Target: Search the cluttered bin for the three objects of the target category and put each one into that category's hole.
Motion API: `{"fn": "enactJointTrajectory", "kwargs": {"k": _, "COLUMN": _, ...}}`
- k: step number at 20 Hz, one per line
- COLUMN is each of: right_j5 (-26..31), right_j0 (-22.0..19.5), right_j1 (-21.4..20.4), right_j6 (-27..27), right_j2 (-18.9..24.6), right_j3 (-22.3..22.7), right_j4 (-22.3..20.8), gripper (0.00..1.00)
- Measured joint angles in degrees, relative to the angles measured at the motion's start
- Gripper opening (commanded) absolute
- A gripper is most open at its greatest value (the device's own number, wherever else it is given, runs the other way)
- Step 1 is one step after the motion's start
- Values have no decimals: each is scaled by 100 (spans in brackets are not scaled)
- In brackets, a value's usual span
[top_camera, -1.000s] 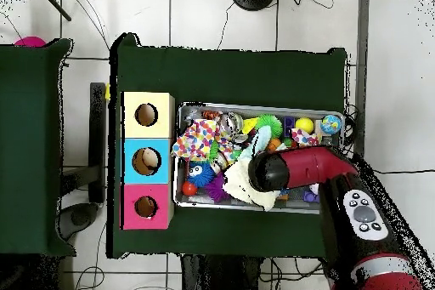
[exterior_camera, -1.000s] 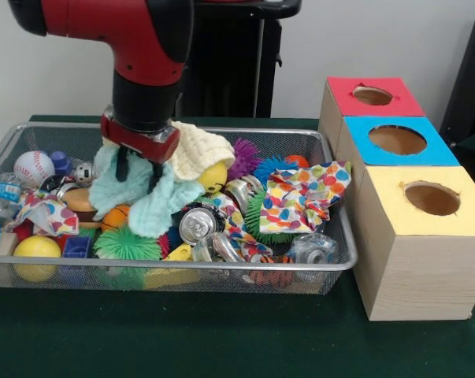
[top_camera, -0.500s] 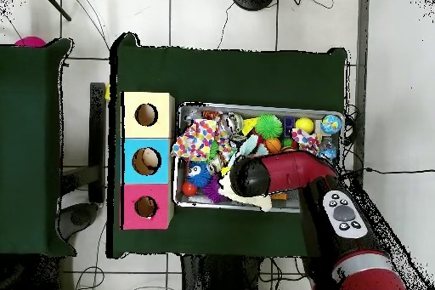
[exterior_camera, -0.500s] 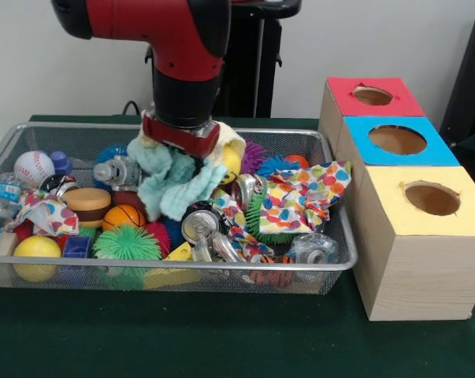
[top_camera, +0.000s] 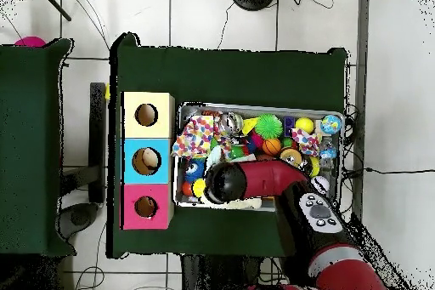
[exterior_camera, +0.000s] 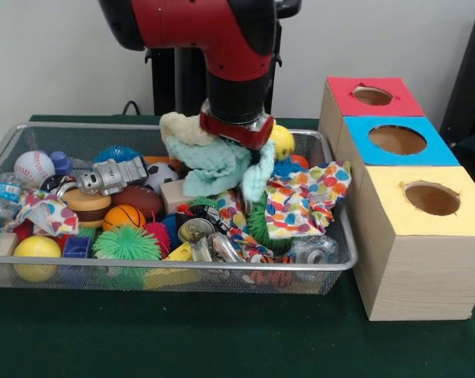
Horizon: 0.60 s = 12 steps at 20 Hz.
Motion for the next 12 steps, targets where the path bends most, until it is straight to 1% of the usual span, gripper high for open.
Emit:
{"fn": "enactJointTrajectory", "kwargs": {"k": 3, "right_j5": -168, "right_j0": 211, "right_j1": 58, "right_j6": 0, "right_j2": -10, "right_j3": 65, "right_j4": 269, "gripper": 100}}
{"fn": "enactJointTrajectory", "kwargs": {"k": 7, "right_j5": -245, "right_j0": 365, "right_j1": 86, "right_j6": 0, "right_j2": -39, "right_j3": 124, "right_j4": 469, "gripper": 100}}
{"fn": "enactJointTrajectory", "kwargs": {"k": 8, "right_j5": -279, "right_j0": 468, "right_j1": 86, "right_j6": 0, "right_j2": -86, "right_j3": 148, "right_j4": 592, "gripper": 100}}
{"fn": "enactJointTrajectory", "kwargs": {"k": 12, "right_j5": -317, "right_j0": 638, "right_j1": 78, "right_j6": 0, "right_j2": -246, "right_j3": 150, "right_j4": 769, "gripper": 100}}
